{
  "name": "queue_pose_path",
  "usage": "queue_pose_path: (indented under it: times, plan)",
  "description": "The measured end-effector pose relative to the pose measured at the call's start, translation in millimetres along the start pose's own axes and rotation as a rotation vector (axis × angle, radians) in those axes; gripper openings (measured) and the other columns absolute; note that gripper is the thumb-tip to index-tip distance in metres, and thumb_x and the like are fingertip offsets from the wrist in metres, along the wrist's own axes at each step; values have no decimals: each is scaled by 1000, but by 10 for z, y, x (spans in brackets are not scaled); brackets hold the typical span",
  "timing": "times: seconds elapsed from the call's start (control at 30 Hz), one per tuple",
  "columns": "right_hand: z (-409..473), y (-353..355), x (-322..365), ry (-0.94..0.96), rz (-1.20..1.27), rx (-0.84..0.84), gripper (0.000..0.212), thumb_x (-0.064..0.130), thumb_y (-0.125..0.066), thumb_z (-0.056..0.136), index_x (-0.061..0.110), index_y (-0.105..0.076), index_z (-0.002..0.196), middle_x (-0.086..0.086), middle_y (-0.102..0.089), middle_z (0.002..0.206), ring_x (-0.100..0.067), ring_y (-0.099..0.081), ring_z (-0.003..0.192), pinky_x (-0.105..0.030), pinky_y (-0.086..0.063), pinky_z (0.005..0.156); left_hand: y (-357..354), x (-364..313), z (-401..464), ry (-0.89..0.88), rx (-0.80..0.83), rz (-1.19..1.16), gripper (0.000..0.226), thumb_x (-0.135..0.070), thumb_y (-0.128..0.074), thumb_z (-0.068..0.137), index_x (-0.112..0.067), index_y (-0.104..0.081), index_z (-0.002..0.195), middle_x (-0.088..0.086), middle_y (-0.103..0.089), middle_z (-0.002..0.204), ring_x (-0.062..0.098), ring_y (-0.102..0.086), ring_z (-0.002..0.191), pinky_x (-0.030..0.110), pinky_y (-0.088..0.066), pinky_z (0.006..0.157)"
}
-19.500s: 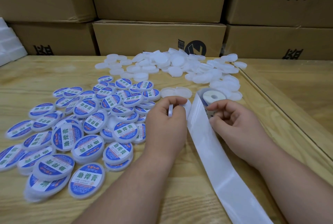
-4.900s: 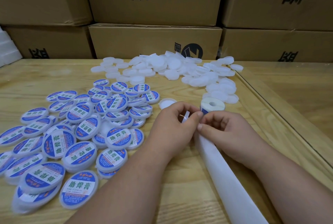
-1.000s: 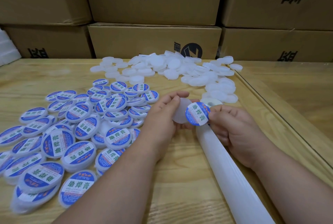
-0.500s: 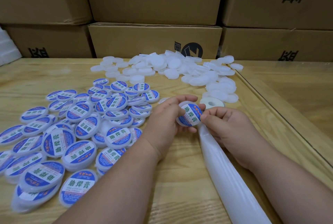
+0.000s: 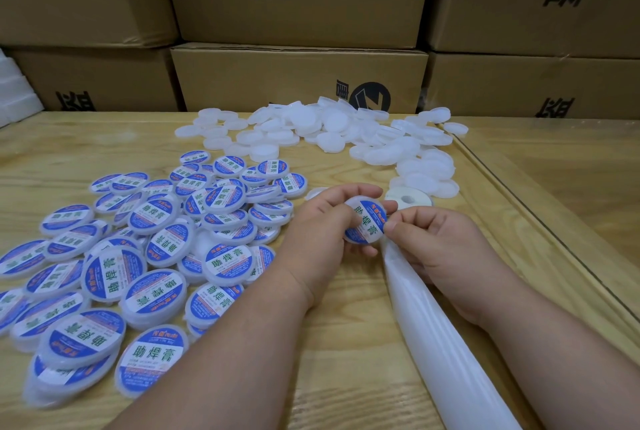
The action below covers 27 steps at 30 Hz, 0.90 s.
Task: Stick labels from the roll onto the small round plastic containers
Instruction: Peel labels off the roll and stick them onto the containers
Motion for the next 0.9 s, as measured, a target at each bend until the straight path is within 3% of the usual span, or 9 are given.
queue_pose_path:
  times: [0.17,0.3,0.4,0.5,0.57,0.63,0.73,0.8,0.9]
  plan:
    - [25,39,-36,-1,-2,-38,18,15,-63,97,13,-79,90,13,-46,48,-4,-33,42,-15,-32,42,43,-15,-5,-64,-66,93,43,6,-42,77,-16,-66,105,6,-79,101,20,-75,96,24,-54,54]
    - [42,78,-61,-23,81,-70,24,11,-59,98,16,-80,89,8,-35,46,-7,-28,38,-16,-28,38,131,-38,11,-98,-164,125,41,-11,-54,73,-21,-61,112,-2,-79,99,15,-75,92,21,-53,55]
    - [49,99,-71,-24,91,-71,25,11,-58,99,19,-80,89,7,-33,48,-8,-26,39,-17,-28,37,197,-44,15,-94,-211,117,36,-17,-65,78,-24,-64,114,-4,-79,101,15,-74,93,21,-51,56]
    - [57,101,-73,-16,75,-64,26,12,-58,98,19,-80,89,7,-33,49,-8,-27,40,-17,-28,37,240,-64,-7,-95,-271,104,16,-25,-64,94,-24,-69,109,-4,-79,98,15,-75,91,19,-51,53]
    - [59,101,-79,-18,73,-67,25,11,-58,98,19,-80,87,6,-33,49,-8,-26,40,-17,-28,37,236,-83,-27,-82,-295,73,19,-38,-54,102,-28,-69,109,0,-80,94,17,-77,85,20,-50,48]
    - [60,101,-77,-17,69,-70,26,11,-58,98,19,-80,86,6,-32,49,-8,-26,40,-17,-28,37,227,-95,-38,-59,-313,50,29,-50,-44,104,-33,-67,104,5,-79,88,19,-75,65,22,-45,38]
    - [58,97,-65,-9,63,-68,25,11,-58,98,18,-79,86,5,-32,50,-9,-25,41,-18,-27,37,218,-102,-48,-51,-342,83,38,-61,-41,100,-37,-63,81,2,-73,68,15,-50,37,20,-33,34]
    - [55,97,-59,-6,58,-66,24,12,-59,98,19,-79,87,5,-32,50,-10,-25,42,-18,-27,37,217,-94,-42,-68,-340,85,39,-61,-46,99,-39,-62,71,3,-66,59,13,-40,36,20,-31,35]
    - [54,101,-61,-8,47,-67,24,12,-59,98,18,-79,88,5,-32,49,-9,-25,41,-17,-28,37,227,-86,-23,-83,-314,90,31,-57,-53,98,-34,-63,80,4,-71,65,11,-45,42,21,-37,38]
Point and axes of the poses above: each hand's wrist, its own z-axis towards the middle knuckle, its own y-axis out of the back of the hand, x = y × z, the point moved 7 cm from there along z, towards the middle knuckle
